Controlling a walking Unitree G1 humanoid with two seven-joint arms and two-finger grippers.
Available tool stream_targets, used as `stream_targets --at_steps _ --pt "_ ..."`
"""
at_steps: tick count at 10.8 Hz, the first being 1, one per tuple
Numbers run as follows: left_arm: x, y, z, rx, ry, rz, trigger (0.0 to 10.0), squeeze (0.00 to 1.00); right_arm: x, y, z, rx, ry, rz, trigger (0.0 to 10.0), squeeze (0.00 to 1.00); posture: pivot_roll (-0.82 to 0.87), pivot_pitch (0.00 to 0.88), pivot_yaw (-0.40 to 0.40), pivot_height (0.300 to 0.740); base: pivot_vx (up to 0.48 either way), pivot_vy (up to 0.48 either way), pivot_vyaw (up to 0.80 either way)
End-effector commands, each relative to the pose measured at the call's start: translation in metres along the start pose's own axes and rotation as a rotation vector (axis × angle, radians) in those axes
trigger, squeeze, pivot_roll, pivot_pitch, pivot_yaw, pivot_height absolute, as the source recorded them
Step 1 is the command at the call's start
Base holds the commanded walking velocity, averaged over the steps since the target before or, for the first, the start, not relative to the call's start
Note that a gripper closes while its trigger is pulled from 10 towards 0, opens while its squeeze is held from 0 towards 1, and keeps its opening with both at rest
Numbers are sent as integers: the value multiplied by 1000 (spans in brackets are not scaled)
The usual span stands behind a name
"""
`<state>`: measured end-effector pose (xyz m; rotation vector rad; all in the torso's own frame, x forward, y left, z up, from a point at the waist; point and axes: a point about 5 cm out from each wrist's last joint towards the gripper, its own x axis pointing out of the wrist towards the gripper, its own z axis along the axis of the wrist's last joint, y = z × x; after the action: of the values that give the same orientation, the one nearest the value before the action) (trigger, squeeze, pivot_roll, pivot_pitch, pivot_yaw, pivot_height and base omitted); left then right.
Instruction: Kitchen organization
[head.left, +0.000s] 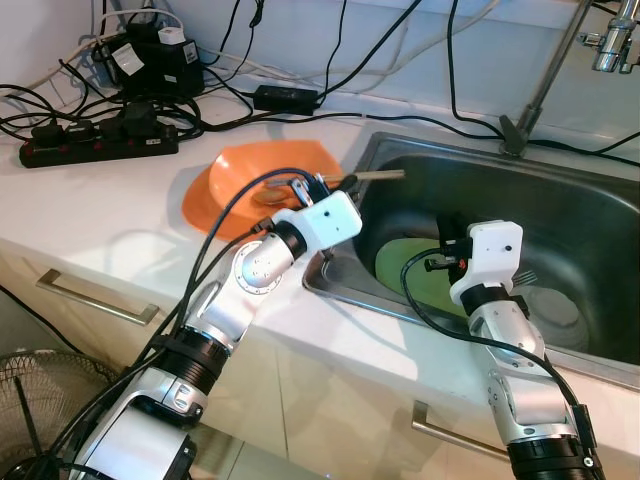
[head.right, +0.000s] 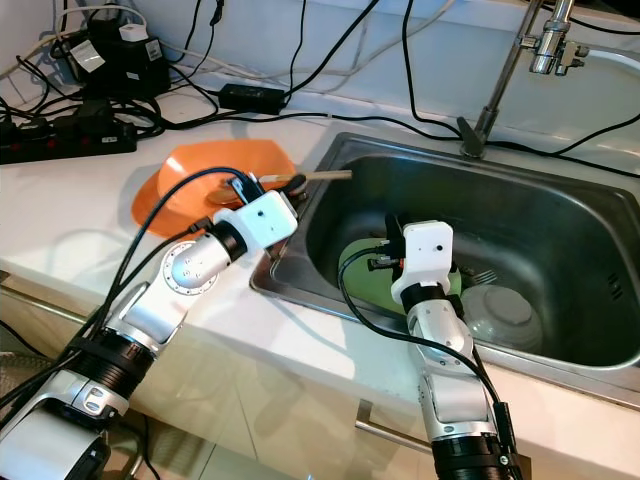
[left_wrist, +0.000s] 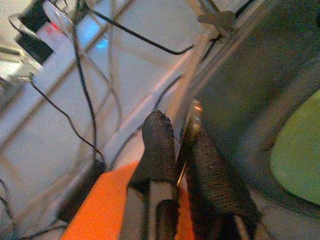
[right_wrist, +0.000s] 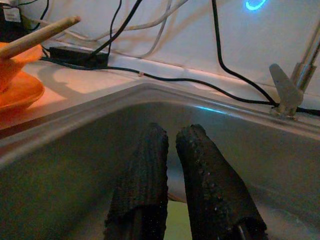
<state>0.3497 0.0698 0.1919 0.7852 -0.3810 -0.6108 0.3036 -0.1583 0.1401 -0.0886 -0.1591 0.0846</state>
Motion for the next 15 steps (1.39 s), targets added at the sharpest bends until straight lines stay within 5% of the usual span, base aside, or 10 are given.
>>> stream_targets --at_steps 1,6,7,9,11,12,13,15 --pt "2 6 7 24 -12 15 0 0 2 -2 3 5 -7 -14 10000 0 170 44 -11 740 0 0 0" --pt "-4 42 38 140 -42 115 0 0 3 -2 2 5 -1 -10 10000 0 178 40 -17 740 0 0 0" --pt "-4 52 49 99 -74 153 10000 0 4 -2 2 4 -3 -8 10000 0 178 37 -17 740 0 0 0" --pt "-8 72 76 -20 -213 247 10000 0 6 -3 4 0 -9 -9 10000 0 178 28 -17 740 0 0 0" --pt "-11 71 90 -144 -337 270 10000 0 8 -5 8 -4 -25 -9 10000 0 176 22 -16 740 0 0 0" --pt "-11 67 94 -255 -368 256 10000 0 11 -8 14 -7 -44 -5 10000 192 173 21 -14 740 0 0 0" --pt "-10 65 94 -303 -372 242 10000 0 13 -10 18 -7 -58 1 10000 1000 172 23 -12 740 0 0 0" --pt "-9 63 97 -399 -403 205 10000 0 19 -19 37 21 -122 -1 10000 1000 173 27 -5 740 0 0 0"
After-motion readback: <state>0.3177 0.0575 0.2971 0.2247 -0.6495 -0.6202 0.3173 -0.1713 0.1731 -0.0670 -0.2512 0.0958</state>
